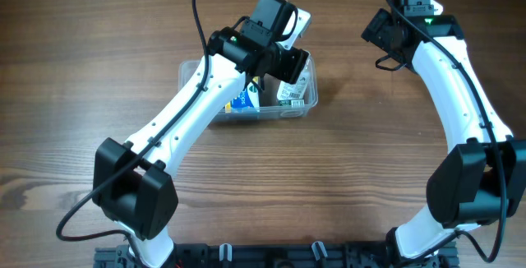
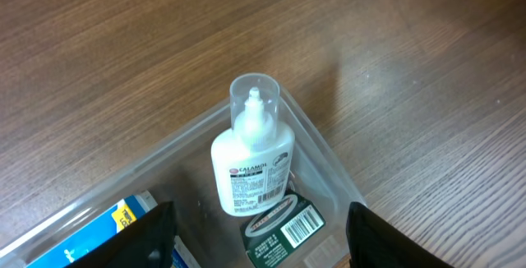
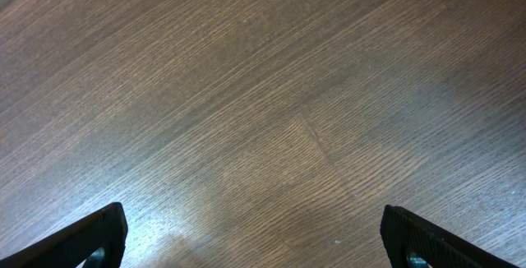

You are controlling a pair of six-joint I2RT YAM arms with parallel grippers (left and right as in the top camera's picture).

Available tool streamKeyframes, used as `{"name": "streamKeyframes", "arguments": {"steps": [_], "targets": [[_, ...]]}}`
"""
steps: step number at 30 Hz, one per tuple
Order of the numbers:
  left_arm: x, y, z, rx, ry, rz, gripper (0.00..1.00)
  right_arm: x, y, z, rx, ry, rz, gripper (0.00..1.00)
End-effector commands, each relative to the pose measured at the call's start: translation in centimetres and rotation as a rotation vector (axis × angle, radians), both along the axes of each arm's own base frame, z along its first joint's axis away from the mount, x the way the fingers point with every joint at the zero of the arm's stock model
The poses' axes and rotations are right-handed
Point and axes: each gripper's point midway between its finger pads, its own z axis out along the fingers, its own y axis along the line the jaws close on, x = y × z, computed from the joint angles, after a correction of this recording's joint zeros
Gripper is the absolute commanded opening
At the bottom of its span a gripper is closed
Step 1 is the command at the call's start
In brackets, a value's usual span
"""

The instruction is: Pack container

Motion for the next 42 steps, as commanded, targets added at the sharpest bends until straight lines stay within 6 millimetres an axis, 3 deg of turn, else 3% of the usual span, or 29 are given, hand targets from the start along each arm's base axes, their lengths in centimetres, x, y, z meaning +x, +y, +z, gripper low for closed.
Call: {"name": "streamKeyframes", "arguments": {"steps": [1, 2, 7, 9, 10, 15, 22, 26, 28, 30, 32, 38, 42], "targets": [[-0.6, 0.4, -0.3, 0.022, 0.024, -0.001, 0.94, 0.0, -0.4, -0.6, -0.01, 0.01, -0.02, 1.0], [-0.9, 0.5, 0.2, 0.02, 0.02, -0.001, 1.0, 0.0, -0.4, -0.6, -0.01, 0.01, -0.02, 1.0], [-1.6, 2.2, 5.1, 0.001, -0.076, 0.032, 1.0, 0.0, -0.4, -0.6, -0.01, 0.01, -0.02, 1.0], [-3.1, 4.1, 6.5, 0.015, -0.061, 0.049, 1.0, 0.0, -0.4, -0.6, -0.01, 0.01, -0.02, 1.0], [-4.4, 5.7, 7.7, 0.021, -0.047, 0.068, 1.0, 0.0, -0.4, -0.6, -0.01, 0.01, -0.02, 1.0], [-8.1, 10.1, 13.2, -0.016, -0.117, 0.127, 1.0, 0.0, -0.4, -0.6, -0.01, 0.01, -0.02, 1.0], [-17.3, 16.0, 16.2, -0.032, -0.063, 0.22, 1.0, 0.0, -0.4, -0.6, -0.01, 0.01, -0.02, 1.0], [-23.2, 19.6, 20.8, -0.174, -0.228, 0.292, 1.0, 0.0, -0.4, -0.6, -0.01, 0.01, -0.02, 1.0], [-27.5, 22.5, 22.6, -0.254, -0.357, 0.321, 1.0, 0.0, -0.4, -0.6, -0.01, 0.01, -0.02, 1.0], [-31.3, 24.6, 22.7, -0.362, -0.431, 0.361, 1.0, 0.0, -0.4, -0.6, -0.01, 0.01, -0.02, 1.0], [-33.2, 25.8, 22.0, -0.411, -0.465, 0.386, 1.0, 0.0, -0.4, -0.6, -0.01, 0.01, -0.02, 0.99], [-34.9, 26.3, 19.1, -0.497, -0.382, 0.454, 1.0, 0.0, -0.4, -0.6, -0.01, 0.01, -0.02, 1.0], [-35.0, 26.4, 18.9, -0.489, -0.378, 0.452, 1.0, 0.0, -0.4, -0.6, -0.01, 0.01, -0.02, 1.0]]}}
